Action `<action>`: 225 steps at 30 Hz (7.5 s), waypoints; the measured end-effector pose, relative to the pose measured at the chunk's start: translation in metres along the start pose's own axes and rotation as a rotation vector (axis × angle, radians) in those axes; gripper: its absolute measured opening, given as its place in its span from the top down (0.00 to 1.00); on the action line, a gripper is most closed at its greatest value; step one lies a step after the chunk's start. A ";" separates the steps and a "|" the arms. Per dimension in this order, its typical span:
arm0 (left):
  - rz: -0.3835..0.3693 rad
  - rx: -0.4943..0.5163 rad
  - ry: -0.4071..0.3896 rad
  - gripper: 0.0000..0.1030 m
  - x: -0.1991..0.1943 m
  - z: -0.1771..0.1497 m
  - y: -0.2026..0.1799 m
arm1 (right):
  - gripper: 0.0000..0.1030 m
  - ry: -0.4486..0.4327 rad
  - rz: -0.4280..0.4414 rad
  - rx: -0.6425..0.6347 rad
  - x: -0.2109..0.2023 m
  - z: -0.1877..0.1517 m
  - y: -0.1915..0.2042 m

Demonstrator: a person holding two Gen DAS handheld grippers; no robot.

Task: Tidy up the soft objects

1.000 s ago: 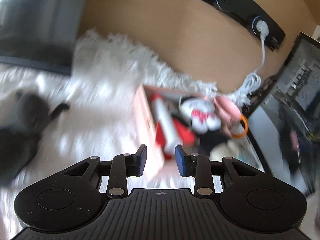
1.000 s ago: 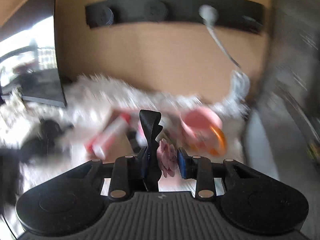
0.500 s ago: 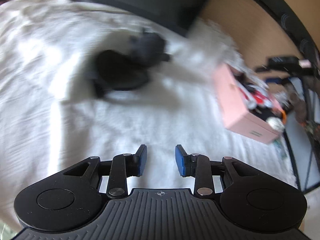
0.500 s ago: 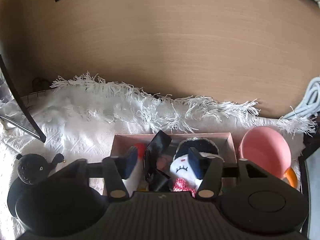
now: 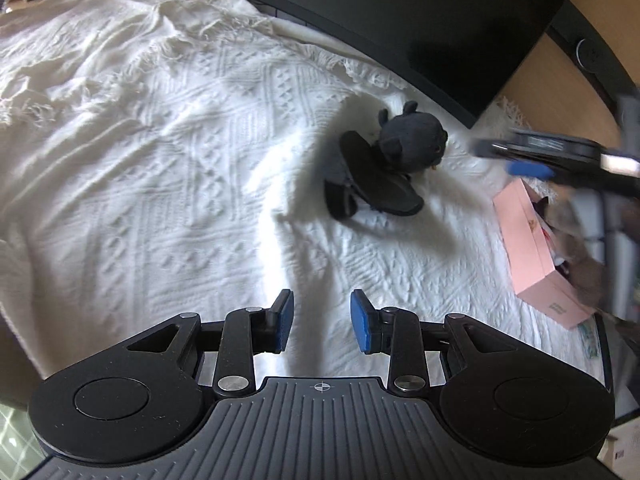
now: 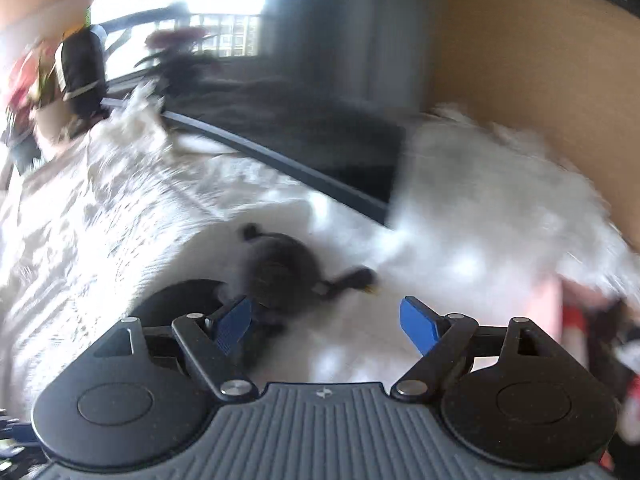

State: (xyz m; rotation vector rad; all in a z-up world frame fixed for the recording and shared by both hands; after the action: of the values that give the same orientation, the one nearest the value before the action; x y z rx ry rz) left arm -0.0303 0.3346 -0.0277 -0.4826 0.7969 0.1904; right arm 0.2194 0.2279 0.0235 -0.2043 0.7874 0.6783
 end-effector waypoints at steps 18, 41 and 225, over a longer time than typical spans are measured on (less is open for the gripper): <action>-0.060 0.117 -0.010 0.67 0.005 0.045 0.005 | 0.34 -0.048 -0.028 -0.078 -0.027 -0.023 0.021; -0.231 0.196 0.069 0.67 0.111 0.089 -0.054 | 0.25 -0.073 -0.522 0.355 -0.152 -0.253 -0.134; -0.157 0.451 -0.066 0.72 0.081 -0.103 -0.307 | 0.04 -0.189 -0.314 0.444 -0.197 -0.251 -0.238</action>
State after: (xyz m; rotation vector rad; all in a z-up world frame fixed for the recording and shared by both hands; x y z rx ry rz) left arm 0.0643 0.0150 -0.0427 -0.1100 0.7072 -0.1190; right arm 0.1231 -0.1546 -0.0296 0.1386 0.6860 0.2113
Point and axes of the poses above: each gripper's, at about its wrist camera, not at the fingertips, and x roughly the way its jaws point, y to its left, z to its top, the point moved 10 cm from there along x, roughly the way its jaws point, and after that the axes turned 7 degrees about x, right-handed, at the moved point
